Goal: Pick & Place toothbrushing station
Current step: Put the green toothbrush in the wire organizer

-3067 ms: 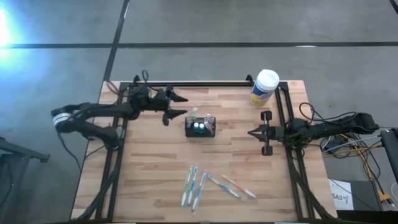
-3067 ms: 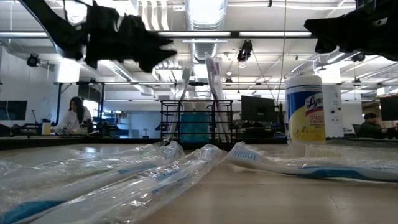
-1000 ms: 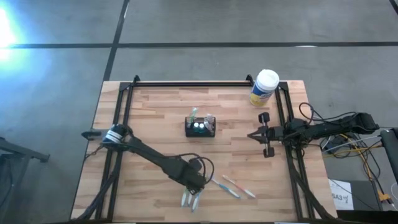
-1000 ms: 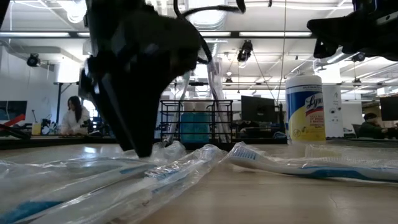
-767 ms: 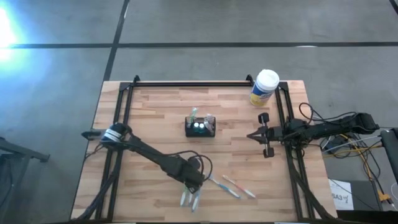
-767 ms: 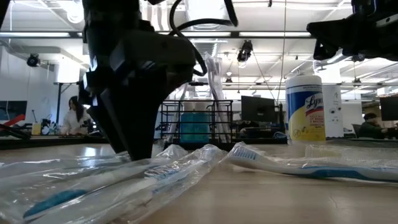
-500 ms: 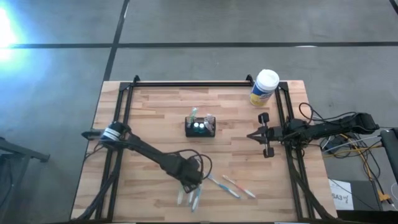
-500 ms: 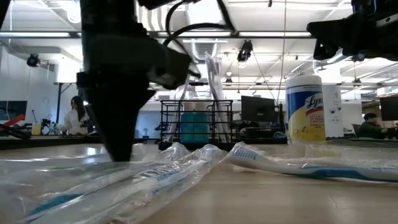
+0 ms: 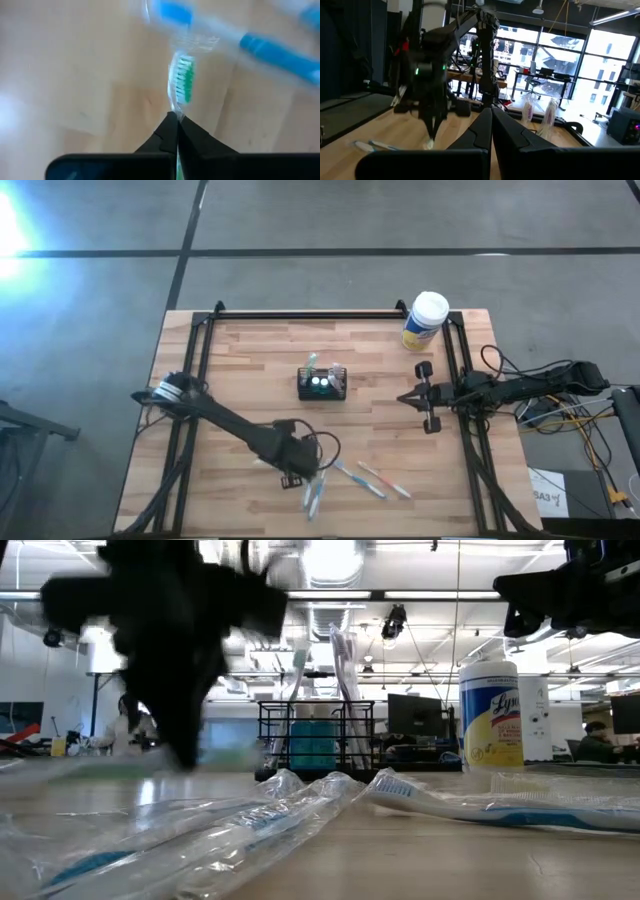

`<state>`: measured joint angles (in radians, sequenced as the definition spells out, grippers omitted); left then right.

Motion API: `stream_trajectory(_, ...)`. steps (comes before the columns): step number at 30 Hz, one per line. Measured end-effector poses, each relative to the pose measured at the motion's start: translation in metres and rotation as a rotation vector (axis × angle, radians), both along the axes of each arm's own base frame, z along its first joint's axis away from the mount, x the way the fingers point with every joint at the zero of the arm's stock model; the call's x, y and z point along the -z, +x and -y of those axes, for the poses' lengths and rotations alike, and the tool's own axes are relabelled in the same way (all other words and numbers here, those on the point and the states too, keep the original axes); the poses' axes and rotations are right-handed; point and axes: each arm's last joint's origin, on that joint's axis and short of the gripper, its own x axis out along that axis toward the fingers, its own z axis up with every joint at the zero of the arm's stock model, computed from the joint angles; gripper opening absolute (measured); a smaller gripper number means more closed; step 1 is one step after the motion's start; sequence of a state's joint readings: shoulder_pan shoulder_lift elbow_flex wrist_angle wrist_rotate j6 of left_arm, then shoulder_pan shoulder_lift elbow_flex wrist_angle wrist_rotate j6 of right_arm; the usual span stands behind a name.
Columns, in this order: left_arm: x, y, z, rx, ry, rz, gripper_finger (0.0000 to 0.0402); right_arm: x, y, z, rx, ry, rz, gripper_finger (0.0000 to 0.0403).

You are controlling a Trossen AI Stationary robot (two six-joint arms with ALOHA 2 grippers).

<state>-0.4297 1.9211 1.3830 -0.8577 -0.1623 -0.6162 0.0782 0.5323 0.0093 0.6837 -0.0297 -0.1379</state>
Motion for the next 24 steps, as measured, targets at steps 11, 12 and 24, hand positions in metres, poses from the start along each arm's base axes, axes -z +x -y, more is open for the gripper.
stream_trajectory(11,-0.139,-0.066,-0.051,0.264,0.184,0.713,0.0002,-0.001,0.000,0.000,0.001,-0.002,0.012,0.0008)
stream_trajectory(12,-0.143,-0.079,-0.059,0.276,0.199,0.785,0.0002,-0.001,0.000,0.000,0.000,-0.002,0.012,0.0008)
stream_trajectory(24,-0.103,-0.168,-0.156,0.174,0.358,1.611,0.0001,0.000,0.000,0.000,0.000,0.008,0.003,0.0008)
